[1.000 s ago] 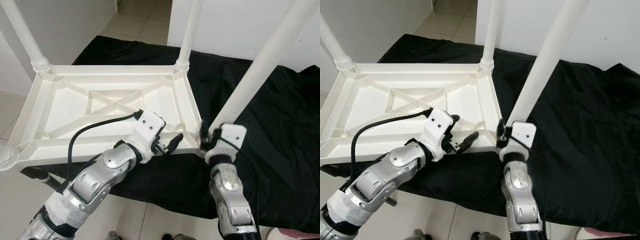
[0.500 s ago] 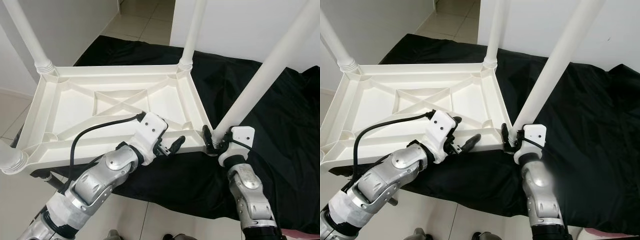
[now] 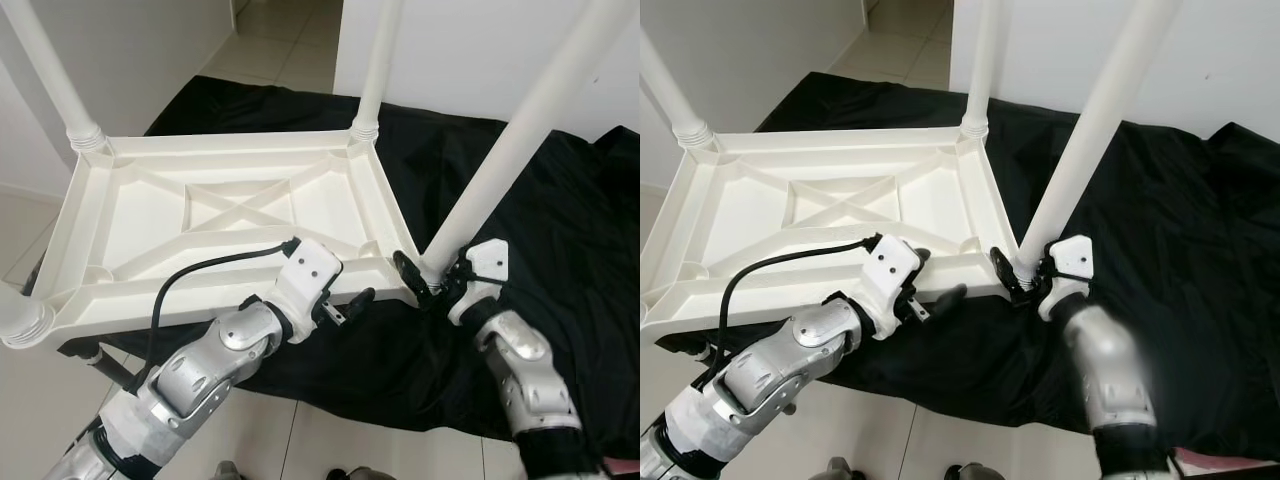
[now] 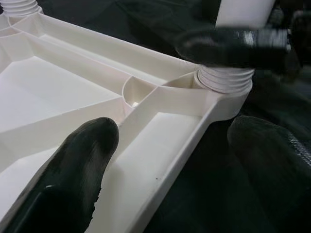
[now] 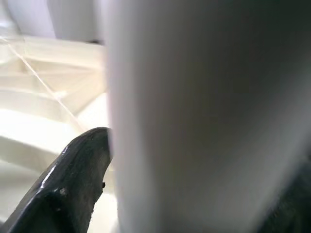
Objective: Building children table
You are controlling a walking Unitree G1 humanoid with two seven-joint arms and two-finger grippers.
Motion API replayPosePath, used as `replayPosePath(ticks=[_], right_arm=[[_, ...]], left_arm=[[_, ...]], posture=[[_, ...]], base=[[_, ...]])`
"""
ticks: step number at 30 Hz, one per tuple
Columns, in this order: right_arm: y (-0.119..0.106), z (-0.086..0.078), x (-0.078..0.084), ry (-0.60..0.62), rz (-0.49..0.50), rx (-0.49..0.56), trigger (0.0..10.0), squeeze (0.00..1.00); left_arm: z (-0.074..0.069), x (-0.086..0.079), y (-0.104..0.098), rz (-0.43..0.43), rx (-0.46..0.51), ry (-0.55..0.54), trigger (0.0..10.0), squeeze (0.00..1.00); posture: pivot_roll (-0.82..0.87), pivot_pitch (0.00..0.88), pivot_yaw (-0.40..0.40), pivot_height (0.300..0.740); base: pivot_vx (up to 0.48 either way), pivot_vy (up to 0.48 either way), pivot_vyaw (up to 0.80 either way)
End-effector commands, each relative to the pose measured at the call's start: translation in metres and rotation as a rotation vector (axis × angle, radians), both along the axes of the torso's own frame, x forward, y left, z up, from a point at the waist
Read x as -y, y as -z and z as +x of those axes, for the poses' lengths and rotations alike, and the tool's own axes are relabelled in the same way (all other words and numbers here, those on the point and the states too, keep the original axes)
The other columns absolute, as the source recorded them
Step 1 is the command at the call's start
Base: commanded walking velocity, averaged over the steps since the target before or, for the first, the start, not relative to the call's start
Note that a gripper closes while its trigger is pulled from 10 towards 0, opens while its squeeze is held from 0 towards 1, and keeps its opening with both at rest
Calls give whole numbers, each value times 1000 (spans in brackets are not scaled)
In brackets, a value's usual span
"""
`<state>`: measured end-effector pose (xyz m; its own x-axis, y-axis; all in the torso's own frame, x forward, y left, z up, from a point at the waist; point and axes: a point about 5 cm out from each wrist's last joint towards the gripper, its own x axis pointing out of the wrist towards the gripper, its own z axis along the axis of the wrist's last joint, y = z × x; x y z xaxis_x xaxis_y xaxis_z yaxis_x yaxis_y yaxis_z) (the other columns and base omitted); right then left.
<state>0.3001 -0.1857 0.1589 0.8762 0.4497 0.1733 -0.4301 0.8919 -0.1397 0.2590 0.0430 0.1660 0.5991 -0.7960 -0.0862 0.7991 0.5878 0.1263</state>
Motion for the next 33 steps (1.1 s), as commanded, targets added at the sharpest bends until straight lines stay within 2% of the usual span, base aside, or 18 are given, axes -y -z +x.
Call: replayPosePath(ticks=[1, 2, 3, 4, 5, 6, 14, 20, 21, 24, 25, 28, 31, 33], right_arm=[[3, 0, 2, -23, 0, -16, 7451, 0], [2, 2, 3, -32, -9, -13, 6431, 0], [2, 2, 3, -32, -9, -13, 6431, 0], [2, 3, 4, -40, -17, -12, 4510, 0], [2, 4, 5, -45, -22, -11, 3451, 0], [2, 4, 6, -47, -24, -12, 0, 0], [7, 3, 12, -48, -6, -38, 0, 0], [14, -2, 13, -16, 49, -73, 0, 0], [14, -3, 11, -6, 61, -80, 10000, 0], [16, -4, 6, 34, 70, -101, 10000, 0], [17, -5, -1, 83, 76, -116, 10000, 0], [17, -5, -3, 103, 79, -120, 10000, 0], [13, -10, -14, 226, 126, -119, 10000, 0], [13, -11, -16, 267, 141, -121, 10000, 0]], left_arm=[[-12, 7, 5, 36, -40, 240, 10000, 0], [-13, 8, 5, 38, -39, 241, 10000, 0], [-13, 8, 5, 38, -39, 241, 10000, 0], [-13, 8, 5, 39, -37, 242, 10000, 0], [-13, 8, 4, 40, -35, 242, 10000, 0], [-14, 8, 4, 41, -35, 242, 10000, 0], [-15, 8, 4, 42, -32, 241, 10000, 0], [-13, 7, 4, 46, -29, 238, 10000, 0], [-13, 7, 4, 46, -29, 239, 10000, 0], [-13, 7, 4, 47, -29, 241, 10000, 0], [-13, 7, 4, 50, -29, 240, 10000, 0], [-13, 6, 4, 50, -28, 240, 10000, 0], [-7, 3, 3, 52, -24, 224, 10000, 0], [-6, 2, 3, 53, -22, 220, 10000, 0]], posture=[[-2, 98, -29, 740], [-2, 99, -29, 740], [-2, 99, -29, 740], [-1, 100, -30, 740], [1, 101, -31, 740], [1, 102, -31, 740], [0, 106, -31, 740], [-4, 111, -28, 740], [-6, 112, -27, 740], [-8, 113, -26, 740], [-11, 114, -26, 740], [-13, 114, -26, 740], [-17, 118, -29, 740], [-17, 118, -29, 740]], base=[[0, 0, 0], [0, 0, 0], [0, 0, 0], [0, 0, 0], [0, 0, 0], [0, 0, 0], [0, 0, 0], [0, 0, 0], [0, 0, 0], [0, 0, 0], [0, 0, 0], [0, 0, 0], [0, 0, 0], [0, 0, 0]])
